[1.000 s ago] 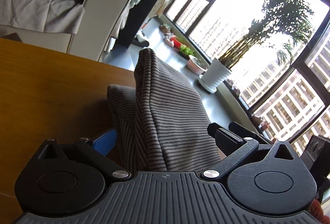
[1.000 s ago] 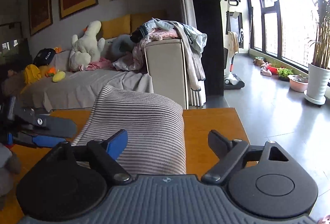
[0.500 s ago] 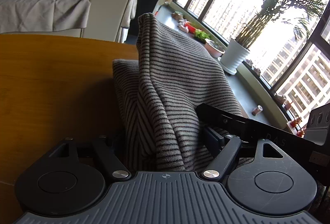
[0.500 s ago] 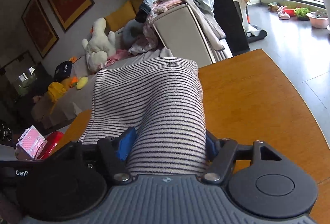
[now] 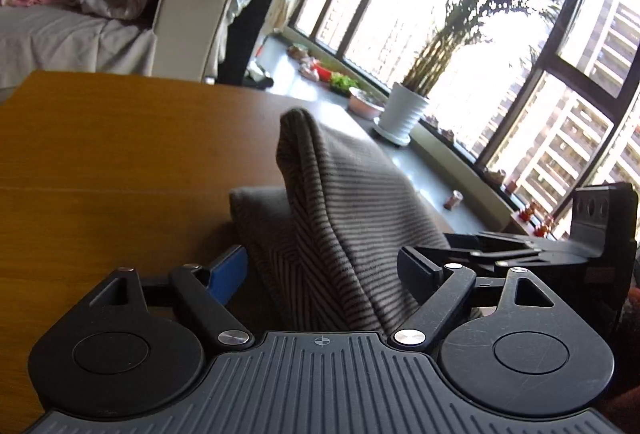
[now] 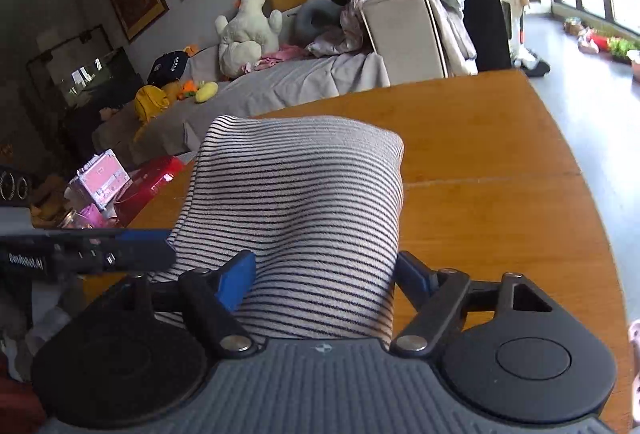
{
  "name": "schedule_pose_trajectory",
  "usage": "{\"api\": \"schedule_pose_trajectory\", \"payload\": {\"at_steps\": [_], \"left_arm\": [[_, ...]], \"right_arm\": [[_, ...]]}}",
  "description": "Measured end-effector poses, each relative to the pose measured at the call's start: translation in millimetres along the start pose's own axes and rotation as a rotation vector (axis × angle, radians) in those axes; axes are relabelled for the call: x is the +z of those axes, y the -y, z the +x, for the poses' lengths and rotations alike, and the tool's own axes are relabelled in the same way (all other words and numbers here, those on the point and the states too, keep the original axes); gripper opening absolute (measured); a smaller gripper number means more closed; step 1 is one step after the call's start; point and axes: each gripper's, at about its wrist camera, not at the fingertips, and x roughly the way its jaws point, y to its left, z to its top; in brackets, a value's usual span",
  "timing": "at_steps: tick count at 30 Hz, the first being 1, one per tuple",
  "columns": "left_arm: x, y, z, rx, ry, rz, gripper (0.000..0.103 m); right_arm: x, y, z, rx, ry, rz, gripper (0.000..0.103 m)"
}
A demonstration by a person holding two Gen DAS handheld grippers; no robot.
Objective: Fold clothes
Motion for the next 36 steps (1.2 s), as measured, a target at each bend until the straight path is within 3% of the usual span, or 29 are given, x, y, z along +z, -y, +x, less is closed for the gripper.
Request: {"api": "schedule_pose_trajectory", "payload": {"at_steps": [3, 6, 11, 16, 20, 24, 26, 29, 32, 36], "left_arm": [[15.7, 7.7, -26.4, 0.013, 0.064, 0.012, 0.095], [24.2, 21.4, -56.6, 0.026, 0.11, 0.035, 0.095], [45.9, 59.8, -115.7, -0.055, 0.271, 0.112, 0.098], [82.0, 97.4, -161.6, -0.059, 0.41, 0.187, 0.1], [98.1, 114.0, -188.7, -0.083, 0.462, 0.183, 0.1], [96.7, 129.0, -216.5, -0.128, 0.541, 0.178, 0.101], [94.3, 135.2, -220.8, -0.157, 0.548, 0.16, 0.103], [85.1, 146.2, -213.1, -0.176, 0.514, 0.202, 0.103], [68.0, 156.6, -189.7, -0.118, 0.458, 0.308, 0.103], [42.7, 156.4, -143.3, 0.056, 0.399, 0.355, 0.103]], "right_arm": [[19.2, -10.2, -27.5, -0.041, 0.092, -0.026, 0.088], [40.7, -22.3, -72.3, -0.02, 0.254, -0.015, 0.088], [66.7, -76.7, -134.8, -0.028, 0.522, -0.247, 0.096], [98.0, -132.2, -186.1, 0.065, 0.73, -0.363, 0.096], [101.4, -176.3, -224.8, 0.043, 0.909, -0.502, 0.096], [92.6, -201.7, -252.4, -0.067, 1.11, -0.656, 0.103], [89.2, -205.8, -255.7, -0.115, 1.142, -0.687, 0.103], [91.2, -179.6, -224.0, -0.068, 0.9, -0.475, 0.103], [93.4, -152.5, -191.2, -0.02, 0.647, -0.26, 0.103], [88.5, -112.9, -144.8, 0.042, 0.334, 0.048, 0.103]]}}
